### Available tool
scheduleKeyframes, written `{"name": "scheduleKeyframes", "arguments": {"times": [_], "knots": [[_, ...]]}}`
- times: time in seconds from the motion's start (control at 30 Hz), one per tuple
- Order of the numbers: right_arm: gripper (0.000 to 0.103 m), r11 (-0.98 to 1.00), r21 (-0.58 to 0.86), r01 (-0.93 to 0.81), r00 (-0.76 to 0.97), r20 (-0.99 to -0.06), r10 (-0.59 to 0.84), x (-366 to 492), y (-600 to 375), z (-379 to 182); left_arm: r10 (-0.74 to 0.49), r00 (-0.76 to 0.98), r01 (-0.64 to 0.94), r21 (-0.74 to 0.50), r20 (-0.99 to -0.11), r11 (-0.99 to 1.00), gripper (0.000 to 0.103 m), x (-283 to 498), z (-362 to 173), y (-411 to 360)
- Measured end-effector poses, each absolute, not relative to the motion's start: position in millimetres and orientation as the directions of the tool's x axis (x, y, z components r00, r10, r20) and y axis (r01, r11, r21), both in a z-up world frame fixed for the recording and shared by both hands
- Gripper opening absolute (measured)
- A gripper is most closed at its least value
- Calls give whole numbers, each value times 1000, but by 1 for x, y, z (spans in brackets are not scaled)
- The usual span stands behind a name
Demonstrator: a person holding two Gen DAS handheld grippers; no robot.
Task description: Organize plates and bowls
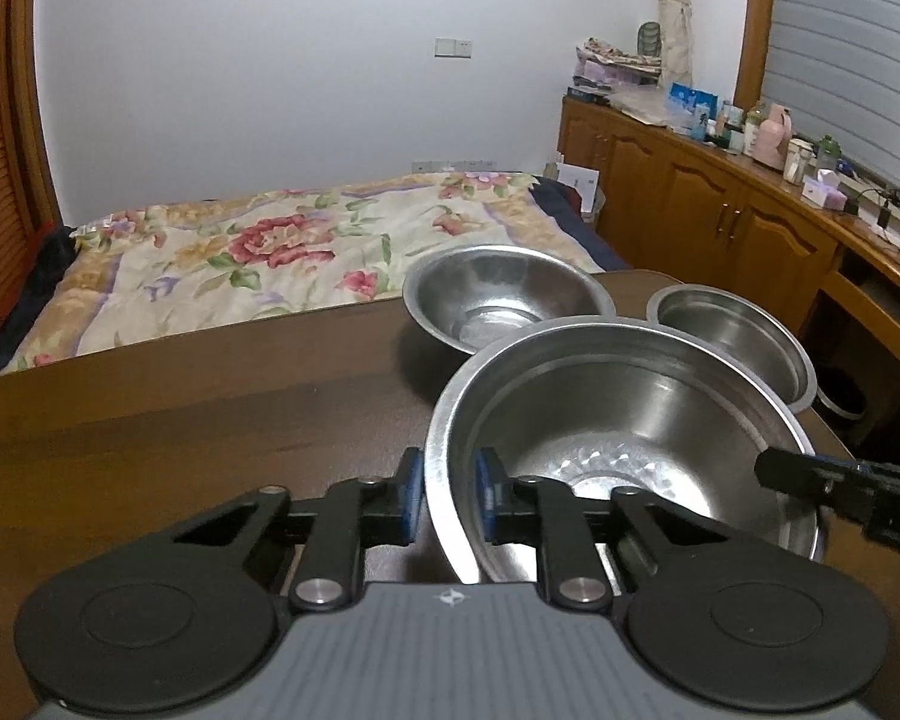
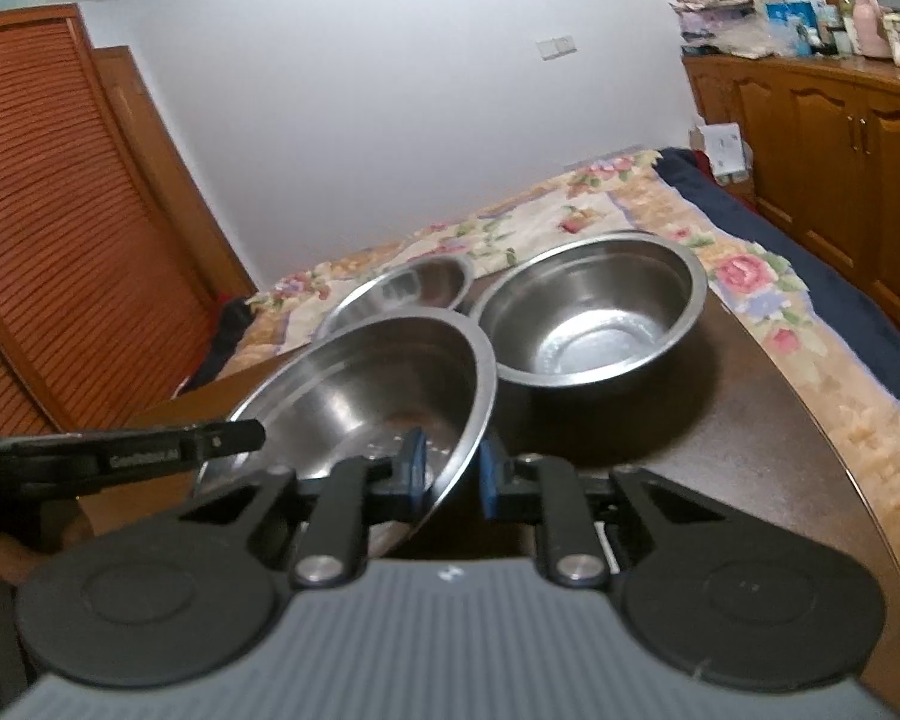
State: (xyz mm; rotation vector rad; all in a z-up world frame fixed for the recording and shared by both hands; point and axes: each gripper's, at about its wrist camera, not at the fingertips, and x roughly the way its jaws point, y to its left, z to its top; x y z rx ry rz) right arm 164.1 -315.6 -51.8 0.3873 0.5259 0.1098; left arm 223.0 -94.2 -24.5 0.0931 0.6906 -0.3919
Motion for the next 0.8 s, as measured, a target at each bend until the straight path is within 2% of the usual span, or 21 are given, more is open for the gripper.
{"name": "scheduleKeyframes", "arguments": {"times": [0.2,0.4,0.8], "knots": [[18,909,416,3,861,-463,209,163,-322,-51,-366,661,407,-97,-655,908,15,216,-21,-85],[18,894,447,-16,863,-446,238,154,-324,-47,-420,666,429,-144,-617,892,16,194,-7,-70],[17,889,447,-96,862,-409,299,124,-313,-34,-440,699,448,-134,-564,884,20,137,-6,-45]]}}
